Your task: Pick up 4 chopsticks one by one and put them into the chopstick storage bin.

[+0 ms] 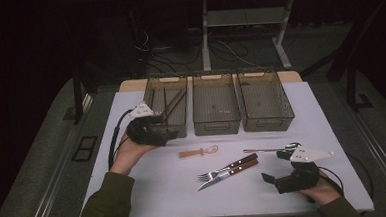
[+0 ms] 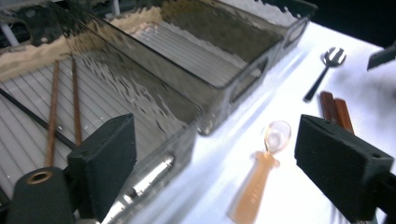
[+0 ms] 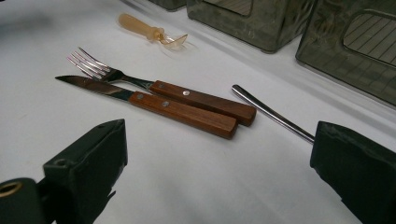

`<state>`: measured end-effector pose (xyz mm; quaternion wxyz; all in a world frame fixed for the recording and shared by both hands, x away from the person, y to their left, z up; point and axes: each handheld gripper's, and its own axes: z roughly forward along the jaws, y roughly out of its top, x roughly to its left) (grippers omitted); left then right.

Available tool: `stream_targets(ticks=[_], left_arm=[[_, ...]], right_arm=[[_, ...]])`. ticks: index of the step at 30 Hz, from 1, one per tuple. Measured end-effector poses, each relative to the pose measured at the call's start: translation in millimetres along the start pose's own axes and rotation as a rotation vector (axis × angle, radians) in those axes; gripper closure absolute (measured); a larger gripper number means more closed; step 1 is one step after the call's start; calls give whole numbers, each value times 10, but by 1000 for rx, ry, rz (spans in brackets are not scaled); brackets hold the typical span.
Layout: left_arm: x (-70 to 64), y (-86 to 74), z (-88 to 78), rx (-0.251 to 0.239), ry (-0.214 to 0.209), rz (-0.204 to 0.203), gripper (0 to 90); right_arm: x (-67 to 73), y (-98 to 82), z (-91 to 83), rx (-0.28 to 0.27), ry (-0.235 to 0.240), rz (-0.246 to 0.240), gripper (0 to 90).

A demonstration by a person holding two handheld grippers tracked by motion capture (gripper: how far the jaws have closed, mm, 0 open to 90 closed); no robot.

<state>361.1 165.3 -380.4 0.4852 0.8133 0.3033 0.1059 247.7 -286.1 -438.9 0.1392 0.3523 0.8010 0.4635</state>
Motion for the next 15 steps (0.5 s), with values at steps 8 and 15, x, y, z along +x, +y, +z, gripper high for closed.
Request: stream_targets(ticks=[8, 15], left_arm=[[-203, -289, 29, 20, -29, 11, 36], [-342, -473, 36, 46, -52, 7, 13]], right_arm=[[4, 1, -6, -1, -4, -2, 41], [7, 3, -6, 0, -5, -4, 41]])
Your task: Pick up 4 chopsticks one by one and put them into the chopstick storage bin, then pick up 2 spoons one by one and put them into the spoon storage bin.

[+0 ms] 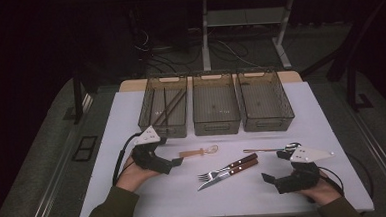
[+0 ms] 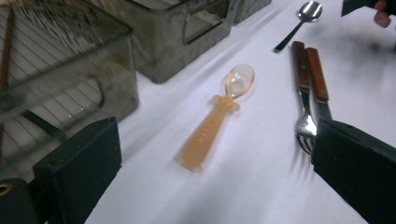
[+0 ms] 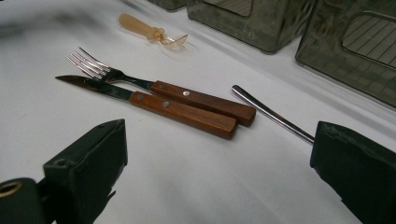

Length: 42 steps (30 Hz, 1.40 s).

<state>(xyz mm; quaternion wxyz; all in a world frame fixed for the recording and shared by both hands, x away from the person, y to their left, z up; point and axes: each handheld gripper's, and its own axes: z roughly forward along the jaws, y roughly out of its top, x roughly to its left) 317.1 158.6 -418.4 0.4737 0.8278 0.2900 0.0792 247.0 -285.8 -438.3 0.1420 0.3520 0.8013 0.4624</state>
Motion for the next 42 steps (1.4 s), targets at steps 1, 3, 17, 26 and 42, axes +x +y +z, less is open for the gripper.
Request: stream_targets(ticks=[1, 3, 17, 26, 42], left_arm=[[-20, -22, -2, 4, -2, 3, 13], [-68, -69, -7, 0, -6, 8, 13], [-171, -151, 71, -16, -51, 45, 7], [-134, -135, 154, -8, -47, 45, 8], [-69, -25, 277, -15, -39, 73, 42]], right_arm=[[0, 0, 0, -1, -1, -2, 41], [0, 1, -3, -3, -3, -1, 41], [6, 3, -2, 1, -4, 2, 41], [9, 5, 0, 1, -1, 1, 41], [5, 19, 35, 2, 7, -9, 41]])
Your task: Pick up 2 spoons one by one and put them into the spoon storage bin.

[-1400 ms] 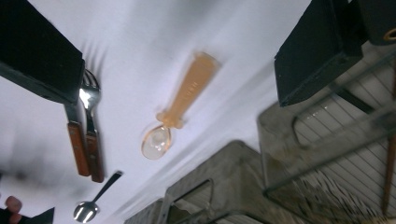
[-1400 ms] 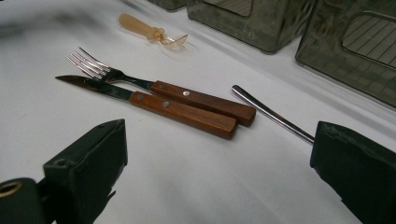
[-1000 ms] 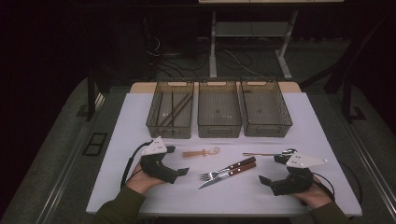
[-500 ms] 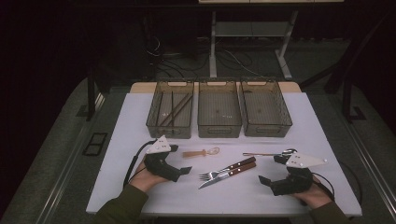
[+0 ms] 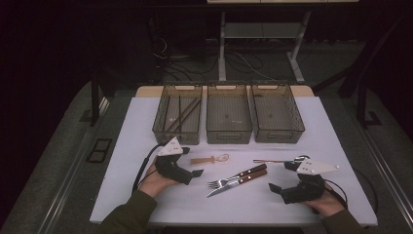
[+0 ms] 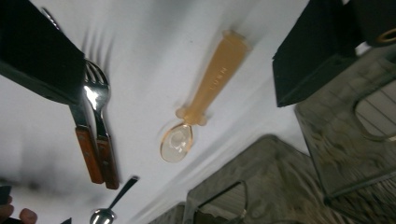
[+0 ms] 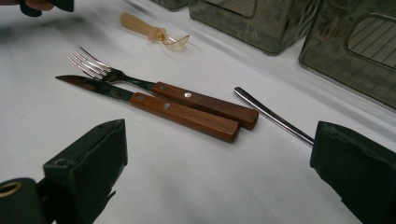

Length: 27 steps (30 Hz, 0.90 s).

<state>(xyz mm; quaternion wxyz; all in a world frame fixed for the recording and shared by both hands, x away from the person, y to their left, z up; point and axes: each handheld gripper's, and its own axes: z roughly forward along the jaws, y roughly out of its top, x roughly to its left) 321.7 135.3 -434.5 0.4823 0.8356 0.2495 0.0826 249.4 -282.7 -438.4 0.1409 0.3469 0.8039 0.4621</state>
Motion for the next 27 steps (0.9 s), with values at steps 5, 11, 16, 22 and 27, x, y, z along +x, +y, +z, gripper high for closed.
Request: stream_targets(ticks=[5, 11, 16, 22, 27], left_arm=[[40, 41, 35, 0, -10, 0, 85], [121, 96, 90, 9, -10, 3, 162], [189, 151, 178, 28, -23, 4, 218], [267, 211, 276, 54, -46, 9, 308], [271, 246, 364, 89, -69, 27, 389]], right_arm=[[-6, -10, 4, 4, 2, -2, 41], [0, -4, 12, 6, 1, -2, 41], [-2, -7, 8, 7, -1, 1, 41], [-6, -7, 5, 4, -1, 3, 41], [-7, -11, -1, 3, 0, 3, 41]])
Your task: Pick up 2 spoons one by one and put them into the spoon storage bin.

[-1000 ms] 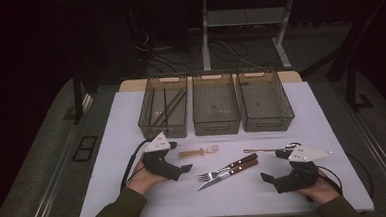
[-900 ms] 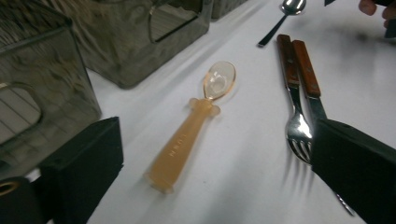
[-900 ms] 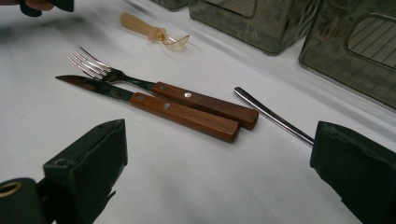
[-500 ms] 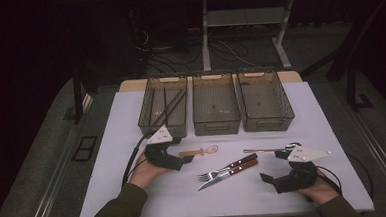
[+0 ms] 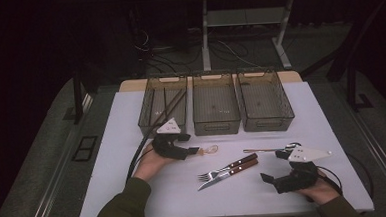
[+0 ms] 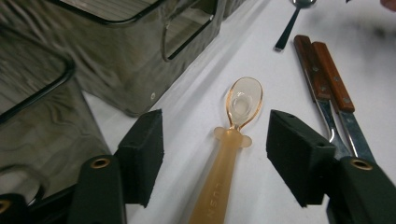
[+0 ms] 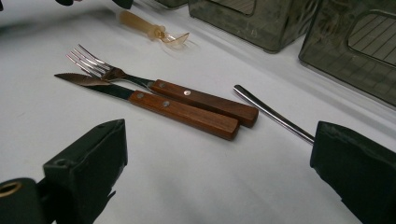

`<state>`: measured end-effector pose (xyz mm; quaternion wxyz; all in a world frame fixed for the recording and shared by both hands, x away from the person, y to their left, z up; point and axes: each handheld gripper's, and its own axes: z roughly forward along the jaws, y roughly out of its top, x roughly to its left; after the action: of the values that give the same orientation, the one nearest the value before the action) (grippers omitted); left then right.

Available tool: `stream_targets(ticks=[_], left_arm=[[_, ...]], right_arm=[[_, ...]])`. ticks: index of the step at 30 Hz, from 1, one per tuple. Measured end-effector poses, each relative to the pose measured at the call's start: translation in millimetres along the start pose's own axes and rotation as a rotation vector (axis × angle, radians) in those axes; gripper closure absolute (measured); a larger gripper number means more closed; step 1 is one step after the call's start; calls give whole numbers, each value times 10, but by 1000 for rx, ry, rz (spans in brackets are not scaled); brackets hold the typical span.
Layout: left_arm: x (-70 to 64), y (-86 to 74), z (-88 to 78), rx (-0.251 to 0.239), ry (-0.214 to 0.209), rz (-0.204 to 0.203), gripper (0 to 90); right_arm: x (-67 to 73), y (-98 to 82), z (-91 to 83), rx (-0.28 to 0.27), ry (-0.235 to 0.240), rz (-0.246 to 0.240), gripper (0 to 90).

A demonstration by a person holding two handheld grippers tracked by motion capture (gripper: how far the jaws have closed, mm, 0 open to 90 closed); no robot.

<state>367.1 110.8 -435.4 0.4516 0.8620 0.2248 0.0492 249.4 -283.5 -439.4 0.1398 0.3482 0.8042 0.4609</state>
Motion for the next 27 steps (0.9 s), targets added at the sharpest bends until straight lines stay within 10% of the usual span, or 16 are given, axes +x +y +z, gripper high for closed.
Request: stream_targets(ticks=[27], left_arm=[[4, -114, 68, 144, -35, 46, 618]], right_arm=[[9, -1, -4, 0, 1, -1, 41]])
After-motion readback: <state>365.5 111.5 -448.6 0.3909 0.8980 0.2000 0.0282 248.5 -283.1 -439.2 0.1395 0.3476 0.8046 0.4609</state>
